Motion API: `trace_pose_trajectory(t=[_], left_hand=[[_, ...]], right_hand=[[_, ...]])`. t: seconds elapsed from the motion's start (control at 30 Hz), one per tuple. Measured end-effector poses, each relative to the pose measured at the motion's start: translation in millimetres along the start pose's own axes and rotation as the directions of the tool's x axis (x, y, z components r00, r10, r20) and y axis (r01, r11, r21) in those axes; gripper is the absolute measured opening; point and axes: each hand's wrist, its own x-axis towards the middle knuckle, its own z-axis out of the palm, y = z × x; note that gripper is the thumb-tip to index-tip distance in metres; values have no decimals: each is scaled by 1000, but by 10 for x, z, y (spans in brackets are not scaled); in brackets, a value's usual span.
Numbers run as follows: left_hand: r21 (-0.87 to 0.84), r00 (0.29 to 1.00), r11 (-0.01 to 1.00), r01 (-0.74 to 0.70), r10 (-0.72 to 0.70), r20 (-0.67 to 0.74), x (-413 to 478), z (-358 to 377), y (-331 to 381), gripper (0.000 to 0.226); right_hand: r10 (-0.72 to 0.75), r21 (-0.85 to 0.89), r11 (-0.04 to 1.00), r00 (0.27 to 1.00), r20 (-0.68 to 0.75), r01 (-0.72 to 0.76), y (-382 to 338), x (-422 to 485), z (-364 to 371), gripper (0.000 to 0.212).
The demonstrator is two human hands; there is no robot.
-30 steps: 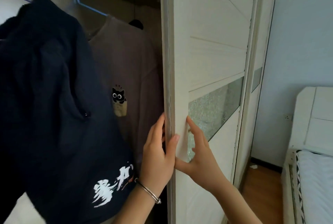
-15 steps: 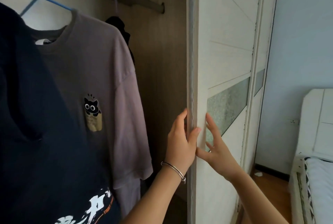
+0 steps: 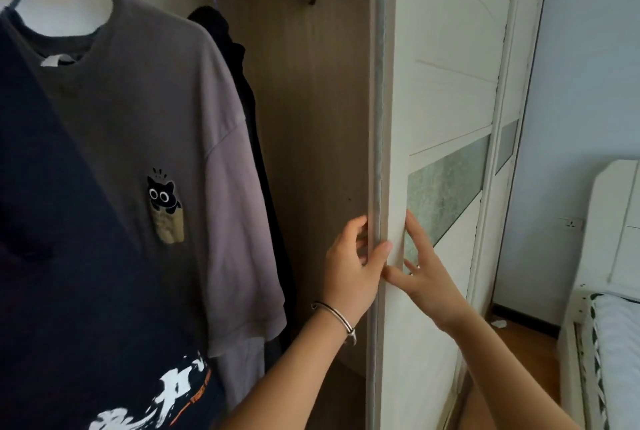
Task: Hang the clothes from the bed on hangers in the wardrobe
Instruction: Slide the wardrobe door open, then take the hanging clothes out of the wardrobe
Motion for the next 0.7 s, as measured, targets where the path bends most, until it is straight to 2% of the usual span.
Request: trace_pose_trajectory(t=[0.07, 0.17, 0.2, 0.27, 0.33, 0.43, 0.5, 0.6, 0.7], left_hand=[[33, 999, 999, 28, -29, 30, -117, -70, -33, 38], [136, 993, 989, 55, -68, 96, -305, -276, -35, 25], [154, 991, 987, 55, -73, 115, -381, -367, -17, 22], [167, 991, 985, 50, -70, 115, -545, -592, 35, 17], [158, 996, 986, 51, -62, 67, -716, -898, 119, 13], [221, 999, 975, 39, -33, -32, -914, -1449, 366, 21], [285, 986, 958, -7, 53, -156, -1007, -1863, 610, 22], [383, 925, 922, -49, 186, -330, -1118, -2487, 1021, 18], [502, 841, 864, -42, 302, -449, -1214, -3032, 1364, 15]], right_hand=[[63, -12, 998, 996, -57, -64, -26, -64, 13, 75], [127, -139, 974, 940, -317, -178, -112, -232, 156, 61], [97, -207, 959, 909, -406, -195, -150, -309, 220, 55], [-55, -372, 914, 856, -514, -164, -269, -467, 370, 41], [-184, -438, 897, 846, -501, -64, -452, -578, 540, 25], [-237, -398, 914, 903, -358, 82, -846, -577, 809, 32], [-320, -378, 901, 914, -248, 213, -1174, -506, 1035, 31], [-445, -255, 883, 875, -191, 393, -1692, -383, 1395, 24], [-528, -151, 848, 832, -171, 508, -2087, -227, 1689, 20]])
